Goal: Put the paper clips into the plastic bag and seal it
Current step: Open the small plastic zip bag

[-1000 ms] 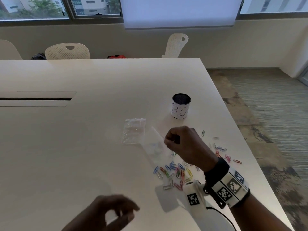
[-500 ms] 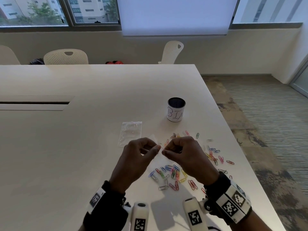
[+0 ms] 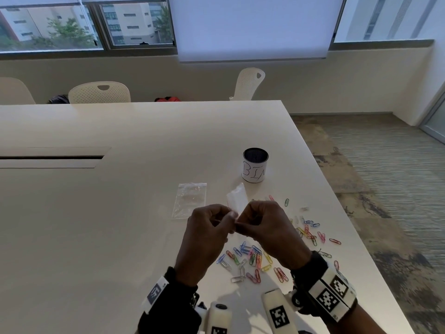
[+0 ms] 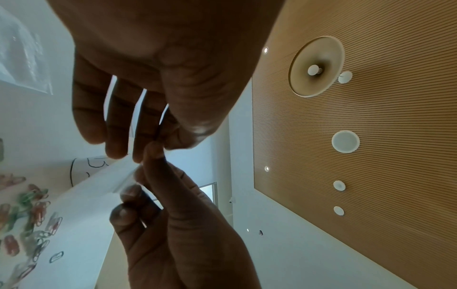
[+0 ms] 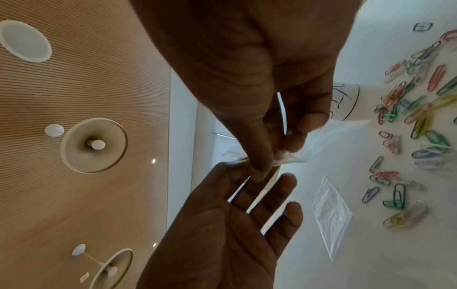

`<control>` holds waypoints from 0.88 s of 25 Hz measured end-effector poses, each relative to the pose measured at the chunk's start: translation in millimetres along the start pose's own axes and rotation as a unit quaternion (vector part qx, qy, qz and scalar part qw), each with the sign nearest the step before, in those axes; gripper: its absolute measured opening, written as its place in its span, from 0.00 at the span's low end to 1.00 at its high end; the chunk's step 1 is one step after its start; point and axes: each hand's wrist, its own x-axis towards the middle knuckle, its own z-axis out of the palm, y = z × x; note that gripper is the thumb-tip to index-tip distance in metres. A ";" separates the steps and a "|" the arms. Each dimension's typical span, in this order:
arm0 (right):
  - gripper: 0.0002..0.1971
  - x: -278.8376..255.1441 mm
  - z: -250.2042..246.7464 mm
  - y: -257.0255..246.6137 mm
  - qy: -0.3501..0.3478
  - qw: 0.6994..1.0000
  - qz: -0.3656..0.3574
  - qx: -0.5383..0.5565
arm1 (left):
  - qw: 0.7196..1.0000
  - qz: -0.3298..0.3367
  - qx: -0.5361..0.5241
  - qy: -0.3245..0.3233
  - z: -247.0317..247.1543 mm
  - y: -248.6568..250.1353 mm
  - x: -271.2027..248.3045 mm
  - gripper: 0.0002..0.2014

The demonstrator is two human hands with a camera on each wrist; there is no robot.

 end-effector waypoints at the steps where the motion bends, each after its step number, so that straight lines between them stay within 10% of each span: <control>1: 0.07 -0.1 0.1 0.0 -0.006 1.000 0.005 0.013 | 1.000 -0.004 -0.005 0.003 0.4 -0.3 0.8 0.07; 15: 0.06 0.5 -2.9 1.3 -0.010 0.989 0.062 0.134 | 0.999 0.006 -0.032 0.018 4.4 -4.0 7.4 0.05; 22: 0.02 5.6 0.6 1.6 0.048 0.999 0.008 0.024 | 0.998 0.057 0.022 0.025 5.4 -5.0 14.5 0.03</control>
